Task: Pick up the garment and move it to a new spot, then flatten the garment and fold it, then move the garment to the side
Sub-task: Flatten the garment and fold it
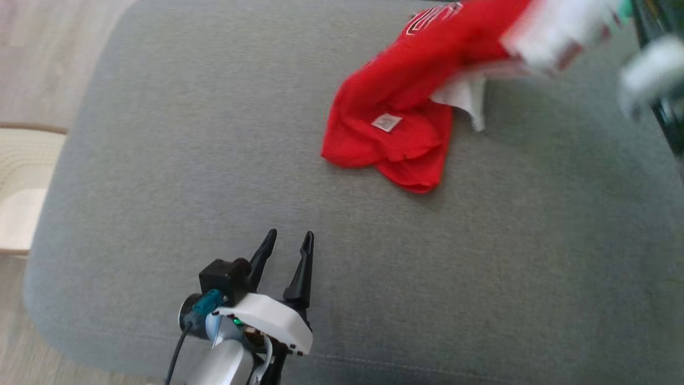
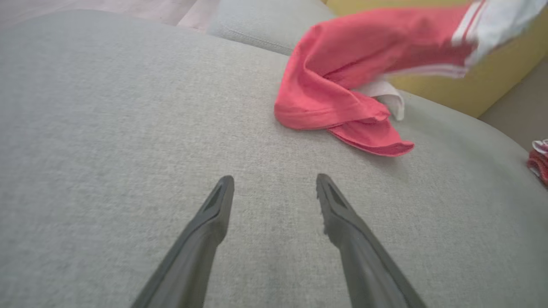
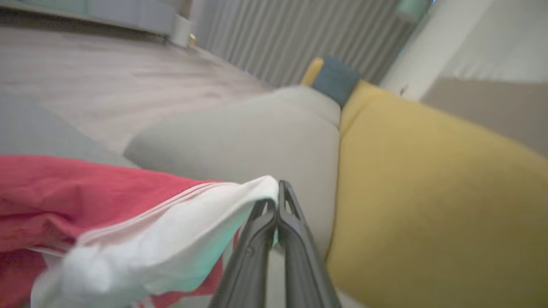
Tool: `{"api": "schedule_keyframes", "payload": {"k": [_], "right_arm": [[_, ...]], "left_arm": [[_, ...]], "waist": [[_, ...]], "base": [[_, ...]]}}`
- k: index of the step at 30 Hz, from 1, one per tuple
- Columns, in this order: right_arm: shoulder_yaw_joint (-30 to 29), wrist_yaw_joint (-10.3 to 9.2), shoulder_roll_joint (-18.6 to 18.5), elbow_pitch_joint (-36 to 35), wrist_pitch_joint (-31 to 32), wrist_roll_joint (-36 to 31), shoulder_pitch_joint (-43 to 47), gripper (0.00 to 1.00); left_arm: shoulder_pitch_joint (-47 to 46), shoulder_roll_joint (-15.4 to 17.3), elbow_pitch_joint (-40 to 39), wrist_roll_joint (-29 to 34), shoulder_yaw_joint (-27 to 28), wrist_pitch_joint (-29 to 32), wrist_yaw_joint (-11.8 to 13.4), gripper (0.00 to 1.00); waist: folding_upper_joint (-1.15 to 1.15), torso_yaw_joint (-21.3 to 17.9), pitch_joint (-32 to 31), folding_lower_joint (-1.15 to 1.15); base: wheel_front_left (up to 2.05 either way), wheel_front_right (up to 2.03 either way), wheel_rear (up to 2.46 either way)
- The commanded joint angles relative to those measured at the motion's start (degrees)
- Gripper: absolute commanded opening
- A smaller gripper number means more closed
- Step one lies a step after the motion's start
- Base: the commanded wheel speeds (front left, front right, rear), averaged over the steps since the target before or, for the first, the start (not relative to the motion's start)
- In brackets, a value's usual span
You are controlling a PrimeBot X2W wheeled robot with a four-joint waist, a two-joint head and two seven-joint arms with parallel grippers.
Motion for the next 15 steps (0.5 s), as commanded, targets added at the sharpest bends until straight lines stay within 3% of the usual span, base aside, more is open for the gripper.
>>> {"api": "schedule_keyframes", "payload": {"k": [1, 2, 3, 4, 5, 9, 15], "right_arm": [[-0.73, -0.05, -0.86, -1.05, -0.32, 0.94, 0.91, 0.0], [-1.67, -0.05, -1.51, -0.25, -0.32, 1.77, 3.05, 0.0], [-2.66, -0.05, -1.74, 0.94, -0.32, 2.7, 5.19, 0.32], [-3.34, -0.05, -1.46, 1.87, -0.32, 3.81, 7.18, 0.89], [-3.56, -0.05, -1.15, 2.24, -0.32, 4.76, 8.88, 1.0], [-5.69, -0.05, -0.14, -0.09, -0.32, 7.92, 14.28, 1.0], [-10.02, -0.05, 2.59, -10.5, -0.32, 8.33, 22.64, 1.0]], "left_arm": [[-2.38, 0.31, -1.97, 0.68, 1.83, -0.31, -0.17, 1.0], [-2.69, 0.31, -1.98, 0.92, 1.97, -0.31, -0.29, 1.0], [-2.93, 0.31, -1.95, 1.24, 2.06, -0.31, -0.48, 1.0], [-3.09, 0.31, -1.85, 1.57, 2.15, -0.31, -0.61, 1.0], [-3.25, 0.31, -1.75, 1.85, 2.22, -0.31, -0.78, 1.0], [-4.07, 0.31, -1.34, 2.9, 2.44, -0.31, -1.39, 1.0], [-5.24, 0.31, -1.22, 3.77, 2.46, -0.31, -2.03, 1.0]], "waist": [[0.0, -1.47, 0.89, 0.0], [0.0, -2.11, 1.14, 0.0], [0.0, -2.77, 1.28, 0.0], [0.0, -3.45, 1.42, 0.0], [0.0, -4.1, 1.61, 0.0], [0.0, -6.35, 1.9, 0.0], [0.0, -9.46, 1.65, 0.0]], "base": [[0.0, 0.0, 0.0], [0.0, 0.0, 0.0], [0.0, 0.0, 0.0], [0.0, 0.0, 0.0], [0.0, 0.0, 0.0], [0.0, 0.0, 0.0], [0.0, 0.0, 0.0]]}}
